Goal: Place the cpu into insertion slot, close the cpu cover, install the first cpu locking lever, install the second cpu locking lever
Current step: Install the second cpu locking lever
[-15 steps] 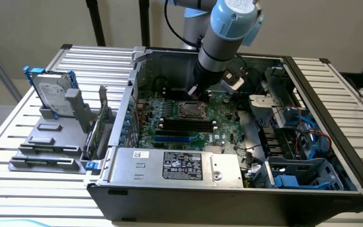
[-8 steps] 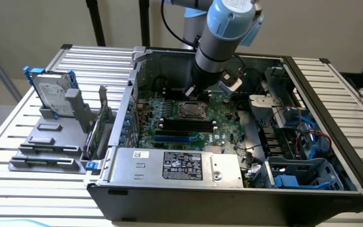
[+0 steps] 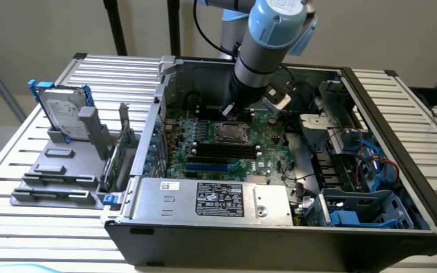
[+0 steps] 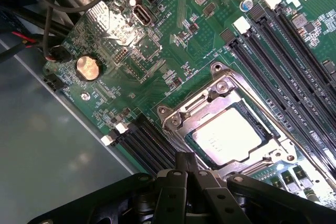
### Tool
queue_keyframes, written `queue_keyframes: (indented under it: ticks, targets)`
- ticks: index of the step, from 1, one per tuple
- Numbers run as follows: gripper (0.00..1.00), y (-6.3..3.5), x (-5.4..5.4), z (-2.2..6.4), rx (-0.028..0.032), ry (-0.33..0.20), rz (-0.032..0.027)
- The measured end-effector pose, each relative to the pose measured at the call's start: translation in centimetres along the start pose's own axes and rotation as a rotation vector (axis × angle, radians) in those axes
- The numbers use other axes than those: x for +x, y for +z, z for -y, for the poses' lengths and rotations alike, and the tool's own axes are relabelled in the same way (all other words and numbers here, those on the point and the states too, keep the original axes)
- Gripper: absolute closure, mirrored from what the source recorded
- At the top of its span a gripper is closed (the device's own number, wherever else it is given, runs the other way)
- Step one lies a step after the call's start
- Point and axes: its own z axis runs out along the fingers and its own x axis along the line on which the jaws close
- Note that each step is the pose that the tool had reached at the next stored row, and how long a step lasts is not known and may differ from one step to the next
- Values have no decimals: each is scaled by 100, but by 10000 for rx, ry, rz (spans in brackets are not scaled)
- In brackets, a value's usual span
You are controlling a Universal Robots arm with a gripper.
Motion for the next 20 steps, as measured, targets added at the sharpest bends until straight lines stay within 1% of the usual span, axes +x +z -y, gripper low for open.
queue_keyframes:
  ticks: [20]
  targets:
    - [89,0,0,0,0,0,0]
